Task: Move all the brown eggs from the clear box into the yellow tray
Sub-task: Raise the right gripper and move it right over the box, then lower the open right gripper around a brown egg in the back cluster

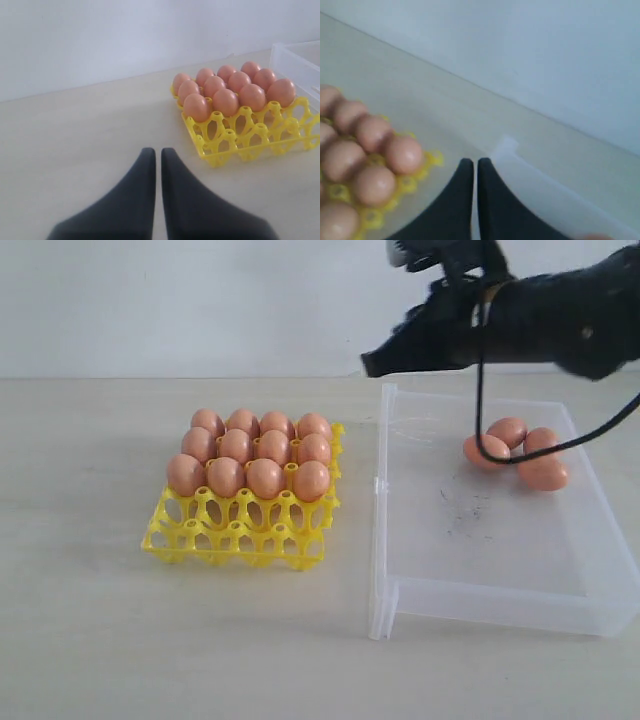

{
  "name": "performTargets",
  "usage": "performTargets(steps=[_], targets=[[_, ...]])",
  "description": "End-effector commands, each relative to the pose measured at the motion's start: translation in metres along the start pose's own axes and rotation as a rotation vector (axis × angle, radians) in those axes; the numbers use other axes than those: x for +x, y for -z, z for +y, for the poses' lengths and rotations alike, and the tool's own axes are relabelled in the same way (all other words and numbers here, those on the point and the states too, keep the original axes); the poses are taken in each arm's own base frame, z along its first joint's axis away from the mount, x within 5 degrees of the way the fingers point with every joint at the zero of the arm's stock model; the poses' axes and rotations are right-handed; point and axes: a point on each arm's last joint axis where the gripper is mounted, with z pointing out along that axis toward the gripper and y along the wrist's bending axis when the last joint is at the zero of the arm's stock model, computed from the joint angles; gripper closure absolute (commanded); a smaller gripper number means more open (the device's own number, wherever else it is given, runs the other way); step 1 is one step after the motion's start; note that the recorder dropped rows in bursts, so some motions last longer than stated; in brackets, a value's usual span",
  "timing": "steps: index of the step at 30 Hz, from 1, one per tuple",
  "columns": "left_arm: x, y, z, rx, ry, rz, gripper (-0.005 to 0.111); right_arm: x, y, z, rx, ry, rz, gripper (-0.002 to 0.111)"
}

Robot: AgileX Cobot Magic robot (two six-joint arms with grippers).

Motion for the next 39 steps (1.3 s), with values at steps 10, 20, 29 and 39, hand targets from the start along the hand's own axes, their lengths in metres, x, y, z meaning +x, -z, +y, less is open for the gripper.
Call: performTargets(steps=[10,20,29,39], targets=[[0.001,0.000,0.000,0.005,-0.003,-0.002,0.103,0.043,-0.003,-0.086,-0.078,0.077,0.666,0.108],[0.001,0.000,0.000,0.005,-0.003,-0.002,0.103,0.049,-0.057,-0.100,-0.058,0.097,0.659,0.090],[0.001,0.000,0.000,0.005,-0.003,-0.002,0.103,0.063,-0.095,-0.105,-0.029,0.014,0.677,0.045],[0.001,0.000,0.000,0.005,-0.003,-0.002,0.103,0.075,-0.108,-0.105,-0.040,0.068,0.662,0.045]])
